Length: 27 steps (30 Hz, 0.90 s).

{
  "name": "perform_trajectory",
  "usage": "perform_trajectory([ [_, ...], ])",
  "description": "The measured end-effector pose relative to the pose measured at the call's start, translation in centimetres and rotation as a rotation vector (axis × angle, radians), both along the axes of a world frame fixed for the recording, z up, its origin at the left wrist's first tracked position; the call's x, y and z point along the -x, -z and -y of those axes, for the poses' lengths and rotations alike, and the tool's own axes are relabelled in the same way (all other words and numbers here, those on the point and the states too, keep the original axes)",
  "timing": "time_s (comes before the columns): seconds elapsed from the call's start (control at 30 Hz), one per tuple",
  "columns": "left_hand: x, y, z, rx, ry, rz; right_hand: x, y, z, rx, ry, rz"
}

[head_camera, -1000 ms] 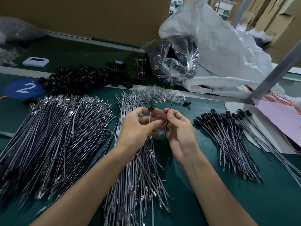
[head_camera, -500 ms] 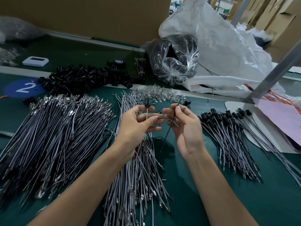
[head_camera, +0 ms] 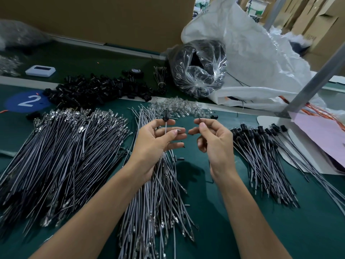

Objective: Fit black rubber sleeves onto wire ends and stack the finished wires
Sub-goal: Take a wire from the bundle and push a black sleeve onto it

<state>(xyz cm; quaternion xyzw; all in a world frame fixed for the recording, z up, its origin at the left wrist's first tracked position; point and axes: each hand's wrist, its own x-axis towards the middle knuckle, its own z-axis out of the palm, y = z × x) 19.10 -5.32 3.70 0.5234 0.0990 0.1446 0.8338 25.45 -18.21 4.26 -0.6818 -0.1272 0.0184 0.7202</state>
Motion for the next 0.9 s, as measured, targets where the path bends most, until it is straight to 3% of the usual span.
perform_trajectory([
  [0.27, 0.0, 0.0, 0.0, -0.034, -0.004, -0.014, -0.1, 0.1, 0.1, 0.053, -0.139, 0.036],
  [0.43, -0.1, 0.4, 0.1, -0.066, 0.002, -0.031, 0.2, 0.6, -0.2, 0.168, -0.183, 0.163],
  [0.73, -0.1, 0.2, 0.1, -0.067, 0.012, -0.034, 0.0, 1.0, -0.2, 0.208, -0.132, 0.262],
  [0.9, -0.2, -0.2, -0.2, 0.026, 0.010, -0.028, -0.2, 1.0, -0.1, 0.189, -0.034, 0.225],
])
